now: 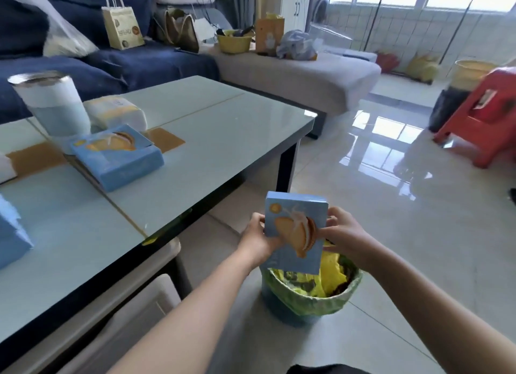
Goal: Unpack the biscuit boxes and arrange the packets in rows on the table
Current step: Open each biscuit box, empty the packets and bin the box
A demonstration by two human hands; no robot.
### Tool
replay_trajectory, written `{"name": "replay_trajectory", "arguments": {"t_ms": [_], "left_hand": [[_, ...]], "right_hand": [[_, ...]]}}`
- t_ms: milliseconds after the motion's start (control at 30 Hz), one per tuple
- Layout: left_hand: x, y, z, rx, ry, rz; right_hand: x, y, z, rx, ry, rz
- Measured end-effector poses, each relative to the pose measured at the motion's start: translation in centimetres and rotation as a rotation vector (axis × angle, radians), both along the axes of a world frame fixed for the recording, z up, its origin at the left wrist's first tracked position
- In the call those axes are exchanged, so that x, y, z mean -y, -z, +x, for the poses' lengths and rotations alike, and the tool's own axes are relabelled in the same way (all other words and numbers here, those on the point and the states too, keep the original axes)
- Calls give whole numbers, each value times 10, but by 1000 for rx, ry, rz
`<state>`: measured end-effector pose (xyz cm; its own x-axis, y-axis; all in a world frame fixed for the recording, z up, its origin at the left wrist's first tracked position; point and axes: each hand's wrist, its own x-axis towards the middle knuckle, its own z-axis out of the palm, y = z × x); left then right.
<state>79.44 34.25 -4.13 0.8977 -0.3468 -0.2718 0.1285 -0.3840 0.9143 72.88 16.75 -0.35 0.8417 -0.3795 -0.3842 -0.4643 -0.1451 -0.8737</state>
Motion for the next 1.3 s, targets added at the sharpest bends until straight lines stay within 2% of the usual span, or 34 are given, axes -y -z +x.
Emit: {"name": "replay_trajectory", "arguments": {"t_ms": [367, 433, 500, 600, 700, 867, 1133, 1300], "left_hand": [[28, 20, 14, 26, 133, 187], [27, 17, 14, 64, 173, 262], [23, 13, 14, 74, 197, 320], [12, 2, 14, 90, 191, 342], [-9, -18, 16, 151, 166, 344], [-57, -58, 15, 265, 109, 353], [-151, -119, 4, 463, -93, 413], [-204, -149, 6, 479, -196, 420]], "right_hand": [[30, 45, 2, -43, 112, 28], [30, 48, 5, -143, 58, -124], [29, 49, 7, -259, -27, -361], [23, 40, 16, -288, -39, -631], [5, 18, 26, -233, -34, -689], [-44, -28, 39, -99, -180, -666], [-148, -112, 46, 148, -378, -626], [-204, -144, 57, 216, -500, -630]]}}
